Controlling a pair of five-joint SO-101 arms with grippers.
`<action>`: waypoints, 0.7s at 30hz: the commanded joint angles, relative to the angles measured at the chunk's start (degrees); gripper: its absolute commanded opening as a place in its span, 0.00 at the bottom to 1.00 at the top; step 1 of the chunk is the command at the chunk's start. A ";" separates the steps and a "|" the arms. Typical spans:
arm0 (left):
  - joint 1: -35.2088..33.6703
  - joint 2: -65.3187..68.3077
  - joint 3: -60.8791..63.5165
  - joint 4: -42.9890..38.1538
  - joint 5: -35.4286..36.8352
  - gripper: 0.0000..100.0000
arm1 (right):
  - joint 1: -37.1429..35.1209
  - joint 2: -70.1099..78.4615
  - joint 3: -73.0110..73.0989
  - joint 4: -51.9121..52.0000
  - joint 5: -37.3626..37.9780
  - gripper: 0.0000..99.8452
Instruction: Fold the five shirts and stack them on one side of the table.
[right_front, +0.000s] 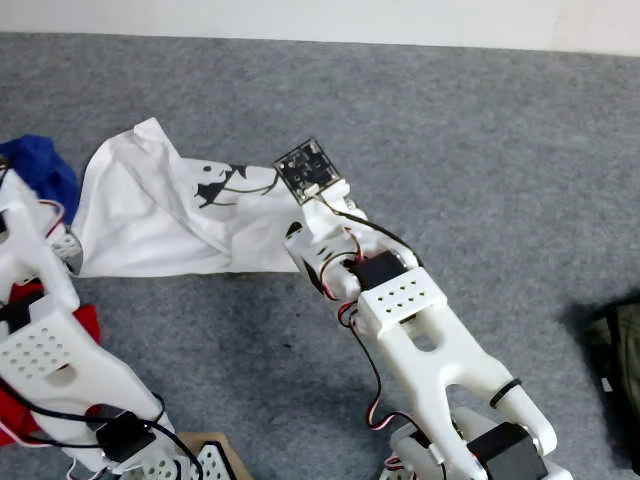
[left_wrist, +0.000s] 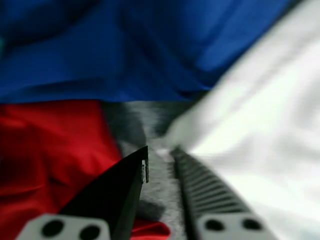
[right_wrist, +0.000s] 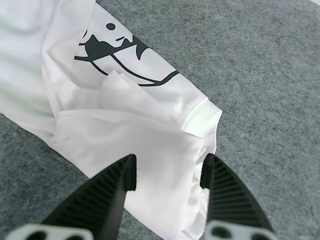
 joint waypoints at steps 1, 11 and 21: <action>-0.48 -3.56 -1.19 -0.44 4.04 0.25 | -1.98 -1.01 -0.48 -0.92 -0.18 0.22; -4.79 -3.47 -20.09 13.71 6.68 0.26 | -2.15 -0.92 -0.48 -0.92 -0.18 0.22; -0.48 -3.30 -28.00 16.70 6.86 0.26 | -2.15 -0.92 -0.48 -0.92 -0.18 0.22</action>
